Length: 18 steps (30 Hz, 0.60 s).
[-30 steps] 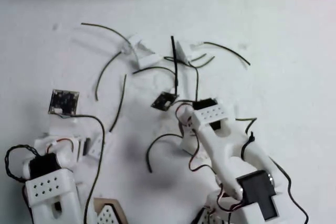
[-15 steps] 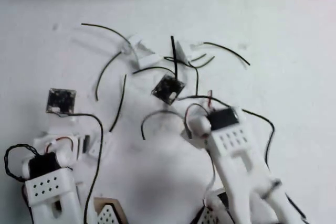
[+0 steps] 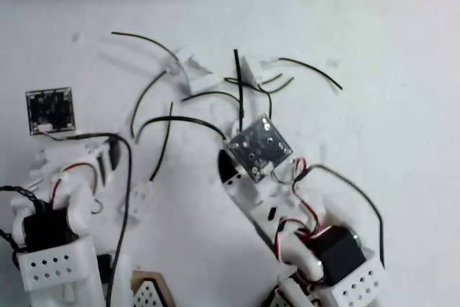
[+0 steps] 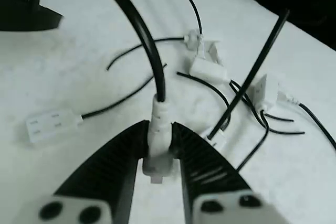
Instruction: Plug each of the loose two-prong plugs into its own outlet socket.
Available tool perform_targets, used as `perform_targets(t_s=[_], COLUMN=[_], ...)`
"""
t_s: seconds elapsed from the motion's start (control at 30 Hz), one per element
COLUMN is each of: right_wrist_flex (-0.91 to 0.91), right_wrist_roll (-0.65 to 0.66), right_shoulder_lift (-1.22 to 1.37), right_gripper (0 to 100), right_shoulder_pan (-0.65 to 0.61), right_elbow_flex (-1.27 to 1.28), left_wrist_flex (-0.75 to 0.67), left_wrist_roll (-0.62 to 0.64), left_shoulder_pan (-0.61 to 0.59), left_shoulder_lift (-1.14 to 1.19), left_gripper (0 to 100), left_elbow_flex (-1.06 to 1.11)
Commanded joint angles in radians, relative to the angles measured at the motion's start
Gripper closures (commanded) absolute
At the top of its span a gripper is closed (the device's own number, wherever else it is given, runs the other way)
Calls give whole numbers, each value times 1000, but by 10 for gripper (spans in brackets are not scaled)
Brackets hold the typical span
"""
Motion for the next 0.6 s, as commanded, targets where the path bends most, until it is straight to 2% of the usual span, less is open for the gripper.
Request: perform_targets(t_s=[0.0, 0.13, 0.27, 0.47, 0.57], right_wrist_flex=[-133, -243, -348, -467, -504], right_wrist_roll=[-37, -35, -35, -29, -29], right_shoulder_lift=[-58, -87, -88, -88, -88], right_gripper=[981, 981, 981, 981, 981], right_shoulder_pan=[-73, -130, -133, -131, -130], right_elbow_flex=[83, 209, 311, 413, 437], left_wrist_flex=[28, 34, 89, 92, 94], left_wrist_roll=[120, 150, 152, 140, 64], left_shoulder_pan=[202, 346, 460, 579, 622], left_shoulder_lift=[-13, -13, -13, -13, -13], left_gripper=[745, 745, 745, 745, 745], left_elbow_flex=[-133, -140, -149, -141, -133])
